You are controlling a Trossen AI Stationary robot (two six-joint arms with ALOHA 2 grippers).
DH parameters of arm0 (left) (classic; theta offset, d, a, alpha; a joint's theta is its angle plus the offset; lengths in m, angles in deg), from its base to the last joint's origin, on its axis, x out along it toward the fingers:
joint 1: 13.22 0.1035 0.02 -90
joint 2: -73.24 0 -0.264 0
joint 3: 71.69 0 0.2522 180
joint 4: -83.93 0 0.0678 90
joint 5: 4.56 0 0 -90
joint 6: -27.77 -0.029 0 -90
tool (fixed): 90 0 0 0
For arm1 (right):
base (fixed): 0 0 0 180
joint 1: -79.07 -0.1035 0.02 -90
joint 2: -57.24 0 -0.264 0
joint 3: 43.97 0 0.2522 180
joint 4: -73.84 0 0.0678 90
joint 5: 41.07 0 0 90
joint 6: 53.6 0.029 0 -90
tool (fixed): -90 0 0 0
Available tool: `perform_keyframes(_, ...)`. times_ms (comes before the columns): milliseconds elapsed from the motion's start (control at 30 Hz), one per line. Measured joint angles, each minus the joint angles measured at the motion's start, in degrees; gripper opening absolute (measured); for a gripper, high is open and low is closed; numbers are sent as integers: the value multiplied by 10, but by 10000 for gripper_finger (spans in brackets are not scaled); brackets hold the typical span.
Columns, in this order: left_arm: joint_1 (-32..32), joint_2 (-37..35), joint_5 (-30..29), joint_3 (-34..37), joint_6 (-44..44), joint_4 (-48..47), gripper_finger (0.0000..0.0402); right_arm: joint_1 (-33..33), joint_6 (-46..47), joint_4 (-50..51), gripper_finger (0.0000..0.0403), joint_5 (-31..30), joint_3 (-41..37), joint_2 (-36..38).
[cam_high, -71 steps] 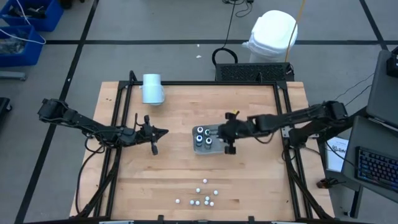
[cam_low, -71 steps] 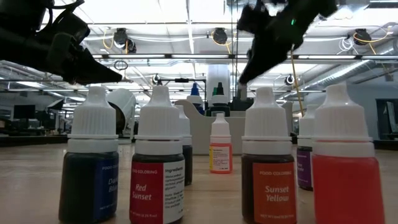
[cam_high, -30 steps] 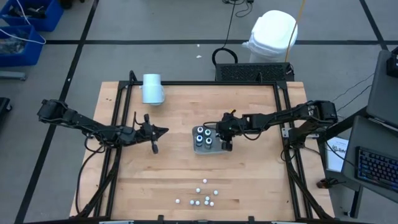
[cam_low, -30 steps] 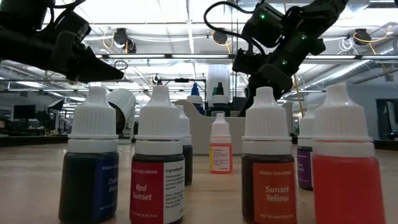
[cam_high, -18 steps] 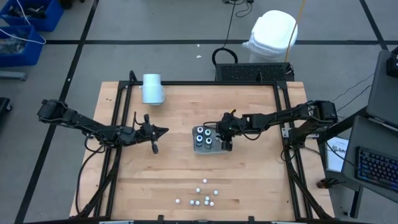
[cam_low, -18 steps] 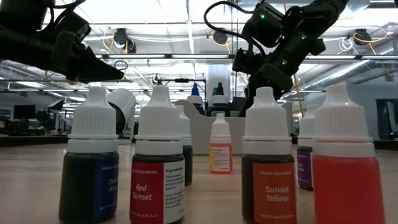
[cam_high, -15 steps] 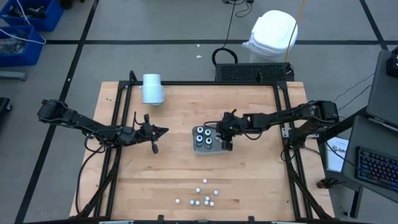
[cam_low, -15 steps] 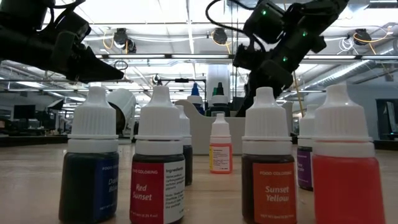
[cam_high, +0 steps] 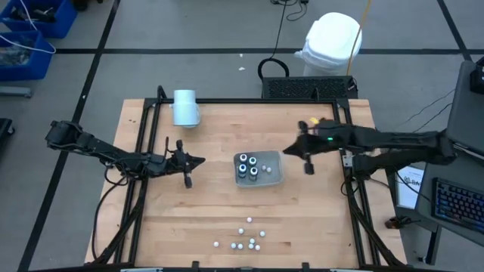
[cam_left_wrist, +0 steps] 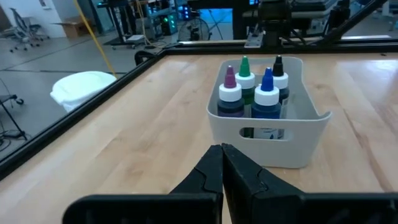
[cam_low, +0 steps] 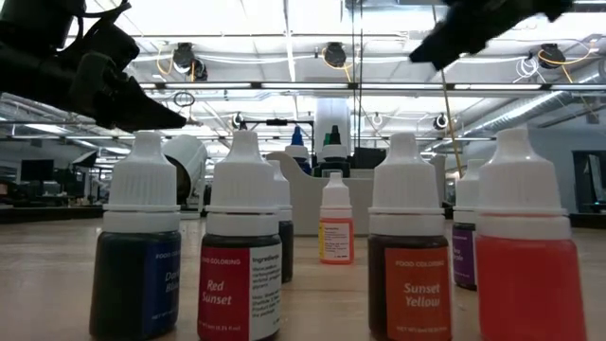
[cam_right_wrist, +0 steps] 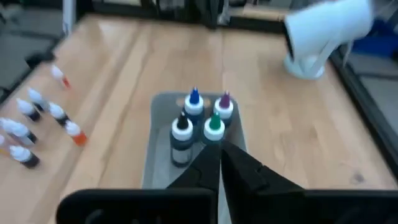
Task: Pick & Place food coloring
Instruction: Put the small orange food coloring bottle into the gray bin
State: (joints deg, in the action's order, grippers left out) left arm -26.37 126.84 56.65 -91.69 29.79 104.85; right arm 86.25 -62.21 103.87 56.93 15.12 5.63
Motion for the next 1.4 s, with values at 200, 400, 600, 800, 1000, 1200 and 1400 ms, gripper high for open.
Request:
perform_keyframes(200, 0, 1, 18, 0, 8, -19, 8, 4, 32, -64, 2, -2, -113, 146)
perform_keyframes(400, 0, 22, 49, 0, 31, -27, 8, 2, 79, -205, 1, 27, -252, 213)
perform_keyframes(600, -6, 50, 69, -35, 60, -55, 8, 2, 65, -321, 0, 26, -357, 222)
perform_keyframes(800, -51, 123, 77, -256, 89, -380, 8, 2, 64, -340, 0, 26, -381, 222)
perform_keyframes(1000, -121, 270, 102, -490, 120, -618, 8, 2, 64, -343, 0, 25, -390, 222)
perform_keyframes(1200, -194, 434, 114, -690, 188, -790, 10, 2, 65, -379, 0, 24, -412, 222)
perform_keyframes(1400, -248, 551, 175, -806, 222, -870, 79, 2, 72, -392, 0, 24, -416, 222)
